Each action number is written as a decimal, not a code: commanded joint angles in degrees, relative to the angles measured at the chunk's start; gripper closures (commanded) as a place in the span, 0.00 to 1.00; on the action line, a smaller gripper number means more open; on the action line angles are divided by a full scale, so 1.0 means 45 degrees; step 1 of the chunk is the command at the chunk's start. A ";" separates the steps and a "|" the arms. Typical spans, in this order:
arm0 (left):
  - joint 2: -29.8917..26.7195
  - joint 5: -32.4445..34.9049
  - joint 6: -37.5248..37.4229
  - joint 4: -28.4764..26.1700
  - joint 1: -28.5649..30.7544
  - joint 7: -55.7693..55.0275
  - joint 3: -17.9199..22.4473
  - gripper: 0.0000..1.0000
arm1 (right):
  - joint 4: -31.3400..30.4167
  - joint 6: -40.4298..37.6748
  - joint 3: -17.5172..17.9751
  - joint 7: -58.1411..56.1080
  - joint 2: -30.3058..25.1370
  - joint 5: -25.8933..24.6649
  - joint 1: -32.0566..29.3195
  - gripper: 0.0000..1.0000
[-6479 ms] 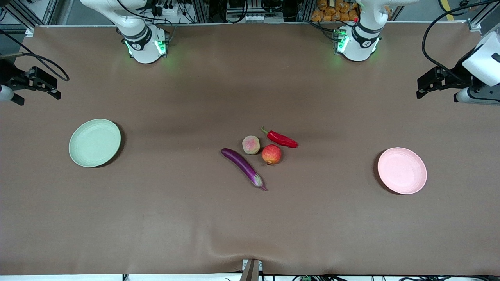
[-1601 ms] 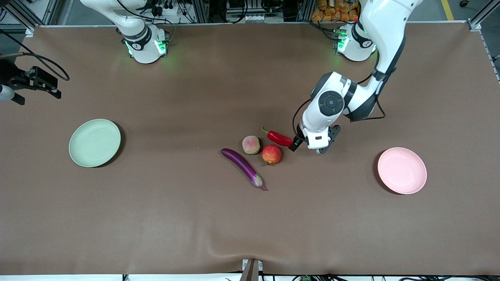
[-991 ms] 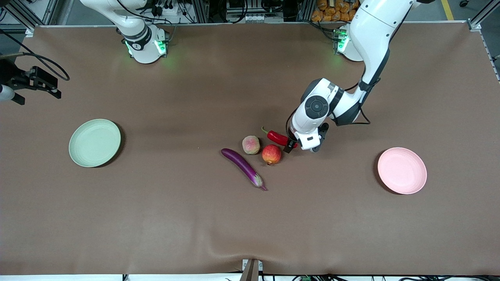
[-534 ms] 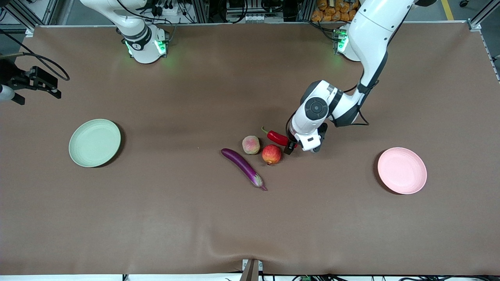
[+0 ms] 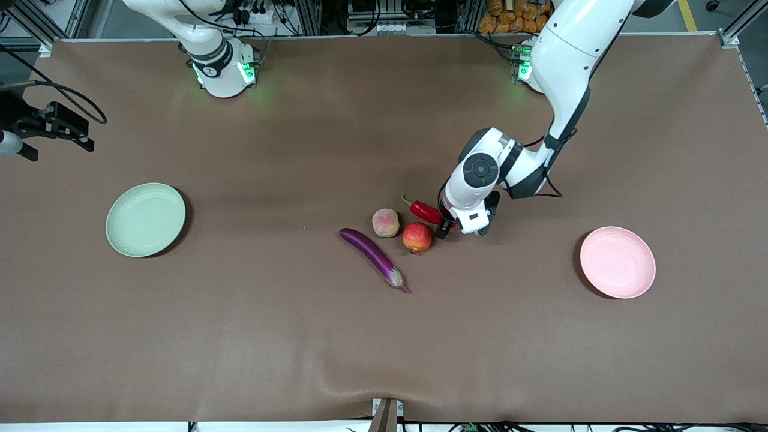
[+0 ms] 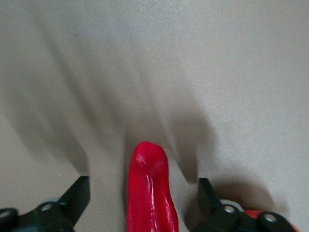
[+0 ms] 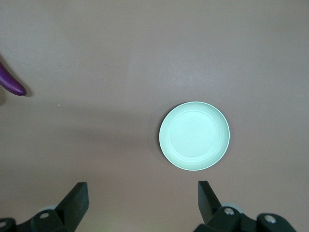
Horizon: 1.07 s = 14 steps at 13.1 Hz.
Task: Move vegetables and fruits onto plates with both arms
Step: 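Lower the left gripper and close it on the red pepper, then carry the red pepper with the left gripper over the pink plate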
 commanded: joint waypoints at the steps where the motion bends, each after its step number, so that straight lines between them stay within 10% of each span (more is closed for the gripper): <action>1: 0.0152 0.0339 0.0113 0.0221 -0.0165 -0.0519 0.0166 0.97 | -0.0087 -0.0074 0.0033 -0.0093 -0.0191 0.0195 -0.0064 0.00; 14: -0.2676 0.0887 -0.4764 0.0453 0.0089 -0.0343 -0.0419 1.00 | -0.0087 -0.0074 0.0033 -0.0093 -0.0191 0.0195 -0.0044 0.00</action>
